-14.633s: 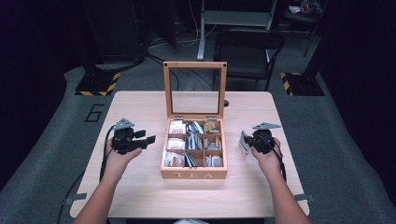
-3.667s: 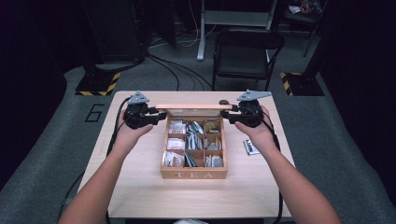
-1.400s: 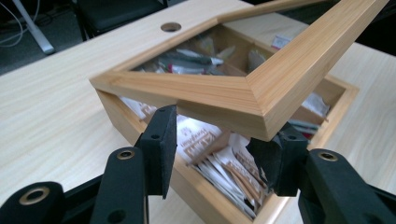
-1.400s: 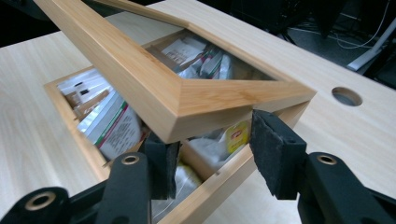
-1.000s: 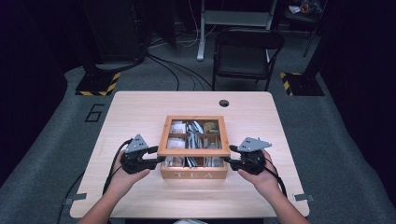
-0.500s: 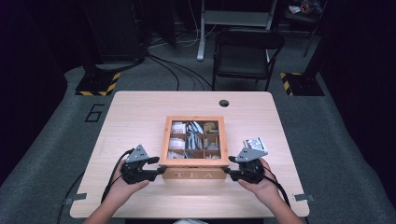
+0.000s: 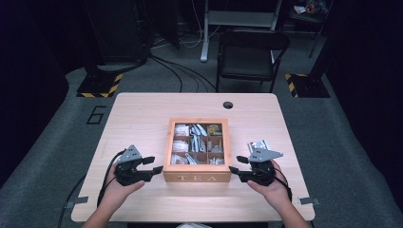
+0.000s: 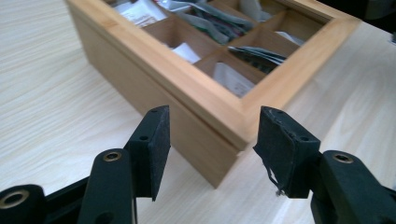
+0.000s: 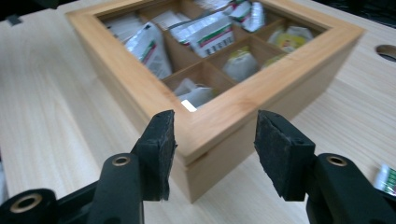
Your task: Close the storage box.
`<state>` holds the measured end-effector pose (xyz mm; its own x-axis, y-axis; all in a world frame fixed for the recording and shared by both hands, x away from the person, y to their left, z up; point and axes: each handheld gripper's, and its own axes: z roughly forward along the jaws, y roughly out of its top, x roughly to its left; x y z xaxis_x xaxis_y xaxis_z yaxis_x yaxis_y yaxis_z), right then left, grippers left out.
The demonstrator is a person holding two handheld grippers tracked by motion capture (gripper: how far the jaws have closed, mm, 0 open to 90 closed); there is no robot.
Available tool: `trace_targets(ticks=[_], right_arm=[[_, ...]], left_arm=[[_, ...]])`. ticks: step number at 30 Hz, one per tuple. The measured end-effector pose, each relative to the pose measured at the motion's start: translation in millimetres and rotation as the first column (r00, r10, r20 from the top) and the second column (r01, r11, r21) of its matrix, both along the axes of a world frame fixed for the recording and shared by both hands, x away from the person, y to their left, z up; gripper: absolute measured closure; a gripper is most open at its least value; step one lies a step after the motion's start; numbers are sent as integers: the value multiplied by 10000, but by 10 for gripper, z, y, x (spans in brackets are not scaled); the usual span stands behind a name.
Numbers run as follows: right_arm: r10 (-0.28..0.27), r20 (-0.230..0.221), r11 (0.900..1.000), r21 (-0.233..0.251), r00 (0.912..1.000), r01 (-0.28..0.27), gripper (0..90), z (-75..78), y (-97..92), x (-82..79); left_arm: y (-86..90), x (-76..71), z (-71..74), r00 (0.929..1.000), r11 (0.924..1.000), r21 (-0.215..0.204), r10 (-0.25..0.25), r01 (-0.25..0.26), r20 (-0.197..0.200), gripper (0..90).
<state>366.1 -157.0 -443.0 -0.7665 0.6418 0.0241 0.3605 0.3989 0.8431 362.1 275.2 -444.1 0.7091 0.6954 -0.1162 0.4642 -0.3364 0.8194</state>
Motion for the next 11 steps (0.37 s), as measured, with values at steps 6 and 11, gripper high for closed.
trace_targets(ticks=[6,11], right_arm=[[-1169,-429,9927,238,9922,1180,450,-75,-196,91],[-1948,-637,9808,-260,9788,1935,429,-212,-275,153]], left_arm=[[109,44,-44,9989,9988,-170,447,-449,-106,427],[125,41,-58,9993,9991,-213,378,-380,-75,412]])
